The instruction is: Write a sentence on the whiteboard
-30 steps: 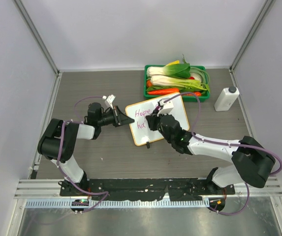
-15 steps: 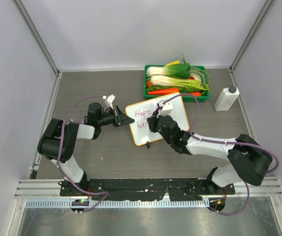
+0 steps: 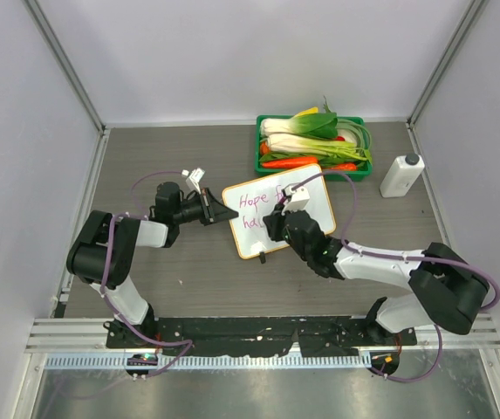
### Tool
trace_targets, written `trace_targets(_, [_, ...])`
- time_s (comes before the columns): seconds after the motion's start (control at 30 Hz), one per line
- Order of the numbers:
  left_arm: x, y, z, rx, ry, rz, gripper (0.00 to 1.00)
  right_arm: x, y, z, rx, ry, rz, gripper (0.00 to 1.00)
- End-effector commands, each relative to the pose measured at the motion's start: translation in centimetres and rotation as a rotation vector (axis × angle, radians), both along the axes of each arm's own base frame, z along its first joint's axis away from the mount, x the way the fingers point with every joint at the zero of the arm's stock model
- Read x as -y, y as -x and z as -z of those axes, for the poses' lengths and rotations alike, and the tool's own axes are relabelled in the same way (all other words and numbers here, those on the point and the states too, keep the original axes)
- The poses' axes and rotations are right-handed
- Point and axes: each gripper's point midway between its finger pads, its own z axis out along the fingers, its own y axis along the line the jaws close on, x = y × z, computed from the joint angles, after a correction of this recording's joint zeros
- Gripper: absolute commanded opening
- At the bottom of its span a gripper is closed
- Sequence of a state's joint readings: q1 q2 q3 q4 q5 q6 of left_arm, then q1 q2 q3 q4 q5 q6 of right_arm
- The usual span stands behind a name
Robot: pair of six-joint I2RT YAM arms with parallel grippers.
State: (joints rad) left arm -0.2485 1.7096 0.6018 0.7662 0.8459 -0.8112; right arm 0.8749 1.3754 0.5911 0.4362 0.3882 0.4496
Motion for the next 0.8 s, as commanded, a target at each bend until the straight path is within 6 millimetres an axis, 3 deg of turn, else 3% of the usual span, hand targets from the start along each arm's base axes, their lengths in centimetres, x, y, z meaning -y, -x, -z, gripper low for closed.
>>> trace_targets(0.0, [-1.4, 0.6, 4.5, -0.120, -0.125, -0.073, 0.00, 0.6, 0.6, 0.3, -0.018, -0.001, -0.003, 0.01])
trace_targets(0.27, [-1.4, 0.6, 4.6, -0.120, -0.126, -0.073, 0.00, 0.7, 1.1, 0.1, -0.017, -0.014, -0.014, 0.01])
trace_targets(0.6, [-1.4, 0.6, 4.5, -0.120, -0.127, -0.072, 0.00, -1.0, 0.0, -4.6, 0.061, -0.107, -0.035, 0.01])
trace_targets(0.77, [-1.4, 0.6, 4.5, -0.117, -0.128, -0.073, 0.00, -0.9, -1.1, -5.7, 0.089, -0.108, 0.004, 0.01])
